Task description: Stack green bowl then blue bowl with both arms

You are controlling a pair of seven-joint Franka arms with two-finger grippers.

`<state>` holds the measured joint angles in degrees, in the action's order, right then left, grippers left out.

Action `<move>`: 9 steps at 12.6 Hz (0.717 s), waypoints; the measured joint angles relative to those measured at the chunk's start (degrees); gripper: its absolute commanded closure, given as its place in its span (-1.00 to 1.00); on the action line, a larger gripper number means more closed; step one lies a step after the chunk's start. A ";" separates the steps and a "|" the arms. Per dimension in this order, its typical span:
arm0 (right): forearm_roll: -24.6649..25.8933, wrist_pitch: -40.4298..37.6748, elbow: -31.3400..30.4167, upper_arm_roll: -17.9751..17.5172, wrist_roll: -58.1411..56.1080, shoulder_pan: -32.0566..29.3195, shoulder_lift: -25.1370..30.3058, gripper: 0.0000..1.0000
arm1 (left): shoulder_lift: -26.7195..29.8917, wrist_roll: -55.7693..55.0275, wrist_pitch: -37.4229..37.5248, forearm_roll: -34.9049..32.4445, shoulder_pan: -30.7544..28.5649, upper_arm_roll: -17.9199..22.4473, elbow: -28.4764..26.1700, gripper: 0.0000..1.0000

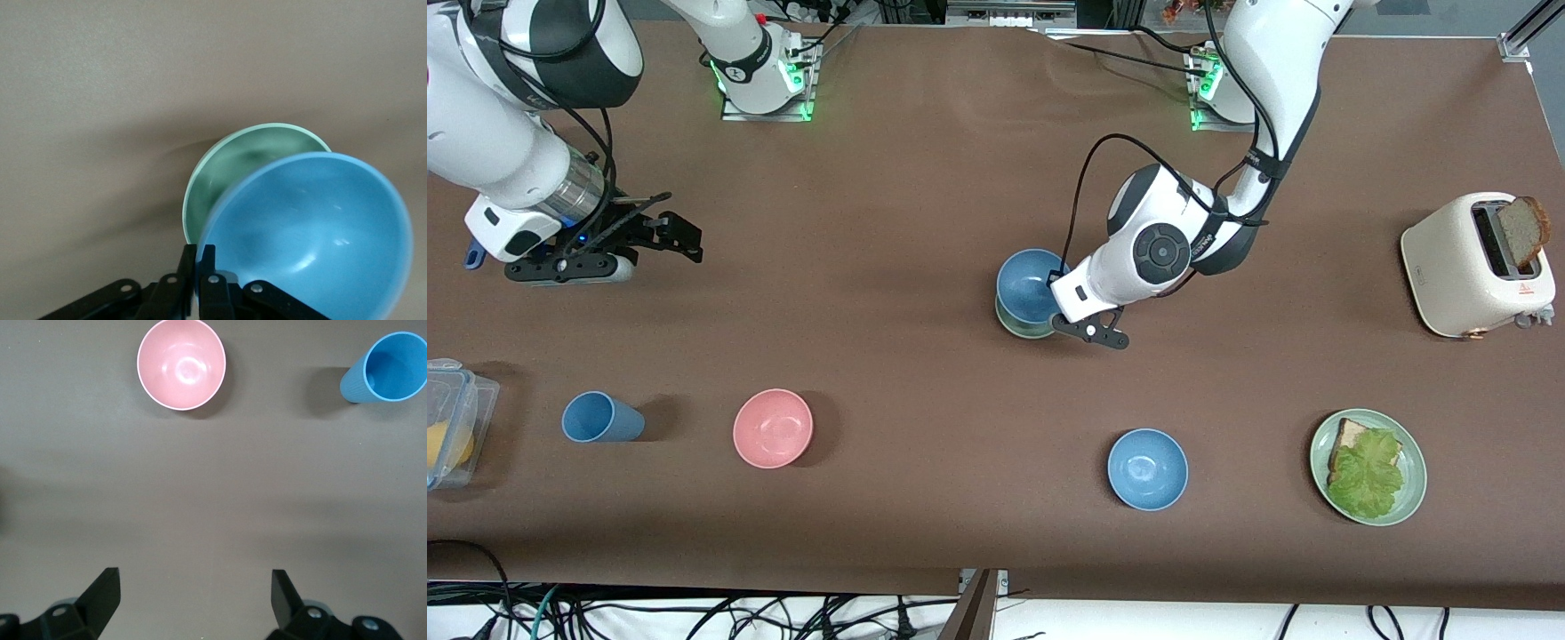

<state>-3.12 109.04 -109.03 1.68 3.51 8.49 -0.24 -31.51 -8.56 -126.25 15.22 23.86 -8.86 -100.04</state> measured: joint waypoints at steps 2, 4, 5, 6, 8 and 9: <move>0.00 -0.01 0.00 0.00 0.00 0.00 0.00 -1.00 | -0.11 -0.04 0.00 0.00 0.00 0.19 0.01 0.47; 0.02 -0.03 0.00 0.00 0.00 0.00 0.00 -1.00 | -0.13 -0.35 -0.02 0.00 0.00 0.66 0.22 0.27; 0.03 -0.03 0.00 0.00 0.00 0.00 0.00 -1.00 | -0.14 -1.17 -0.13 0.02 -0.01 0.89 0.81 -0.50; 0.03 -0.03 0.00 0.00 0.00 0.00 0.00 -1.00 | -0.14 -2.20 -0.18 0.02 -0.03 1.10 2.21 -1.00; 0.06 -0.06 0.00 0.01 0.00 0.00 0.00 -1.00 | 0.27 -3.27 -0.08 0.02 -0.37 1.56 5.51 -1.00; 0.07 -0.07 0.00 0.01 -0.01 -0.01 0.00 -1.00 | 0.81 -3.39 0.31 0.02 -0.80 1.81 6.62 -1.00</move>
<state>-3.05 108.98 -109.03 1.70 3.50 8.48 -0.24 -30.70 -11.95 -125.94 15.24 23.06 -7.05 -93.42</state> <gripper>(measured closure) 0.000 0.396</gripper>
